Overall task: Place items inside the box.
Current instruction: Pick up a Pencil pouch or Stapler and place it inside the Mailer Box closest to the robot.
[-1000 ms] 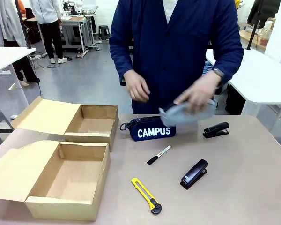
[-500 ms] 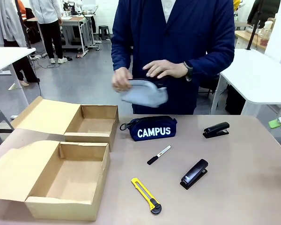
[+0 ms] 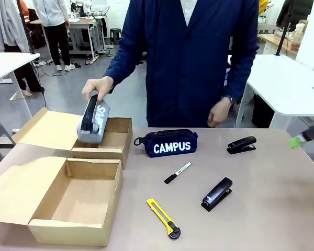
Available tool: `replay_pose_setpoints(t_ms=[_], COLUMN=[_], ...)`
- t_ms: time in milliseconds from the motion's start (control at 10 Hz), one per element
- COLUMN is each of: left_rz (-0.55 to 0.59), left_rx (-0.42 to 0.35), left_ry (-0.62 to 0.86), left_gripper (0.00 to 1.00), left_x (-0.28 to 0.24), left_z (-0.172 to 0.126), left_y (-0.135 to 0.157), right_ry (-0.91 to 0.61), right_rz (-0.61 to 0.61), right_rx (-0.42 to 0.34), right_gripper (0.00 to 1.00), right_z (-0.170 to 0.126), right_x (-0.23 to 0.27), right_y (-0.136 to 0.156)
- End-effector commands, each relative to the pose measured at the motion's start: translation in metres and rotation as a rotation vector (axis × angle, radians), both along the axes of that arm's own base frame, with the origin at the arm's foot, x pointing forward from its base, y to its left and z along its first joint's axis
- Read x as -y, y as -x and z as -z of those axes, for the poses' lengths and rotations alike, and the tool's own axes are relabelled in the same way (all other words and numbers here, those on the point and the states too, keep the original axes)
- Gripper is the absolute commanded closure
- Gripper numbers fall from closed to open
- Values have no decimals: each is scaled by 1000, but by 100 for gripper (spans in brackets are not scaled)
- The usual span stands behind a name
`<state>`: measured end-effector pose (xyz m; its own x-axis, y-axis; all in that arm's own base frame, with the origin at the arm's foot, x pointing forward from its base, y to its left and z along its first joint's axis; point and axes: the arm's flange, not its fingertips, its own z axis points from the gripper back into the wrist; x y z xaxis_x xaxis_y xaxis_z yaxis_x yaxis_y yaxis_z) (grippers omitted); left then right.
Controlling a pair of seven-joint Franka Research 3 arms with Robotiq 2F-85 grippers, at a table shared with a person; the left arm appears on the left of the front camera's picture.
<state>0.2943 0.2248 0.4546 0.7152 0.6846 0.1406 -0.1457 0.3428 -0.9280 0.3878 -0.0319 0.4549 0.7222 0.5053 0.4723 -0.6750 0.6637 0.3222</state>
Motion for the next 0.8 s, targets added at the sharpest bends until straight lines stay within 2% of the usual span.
replay_pose_setpoints(t_ms=[0, 100, 200, 300, 400, 500, 600, 700], left_rz=[9, 9, 9, 9, 9, 9, 9, 9], left_rx=[22, 22, 22, 22, 22, 22, 22, 22], left_ry=[-6, -6, -6, -6, -6, -6, -6, -6], left_gripper=[0, 0, 0, 0, 0, 0, 0, 0], left_x=[-1, -1, -1, -1, -1, -1, -1, -1], left_z=[0, 0, 0, 0, 0, 0, 0, 0], left_y=[1, 1, 1, 1, 1, 1, 1, 1], right_ry=[209, 193, 136, 124, 153, 129, 233, 273], right_rz=[-709, -810, -865, -699, -467, -592, -620, -685], right_rx=[371, 401, 340, -31, 127, 93, 256, 285], right_gripper=[0, 0, 0, 0, 0, 0, 0, 0], right_z=[27, 39, 48, 58, 46, 64, 68, 81], right_x=[-14, -29, -42, -50, -60, -66, -61, -56], right_y=[-87, -112, -125, -134, -103, -121, -134, -152])
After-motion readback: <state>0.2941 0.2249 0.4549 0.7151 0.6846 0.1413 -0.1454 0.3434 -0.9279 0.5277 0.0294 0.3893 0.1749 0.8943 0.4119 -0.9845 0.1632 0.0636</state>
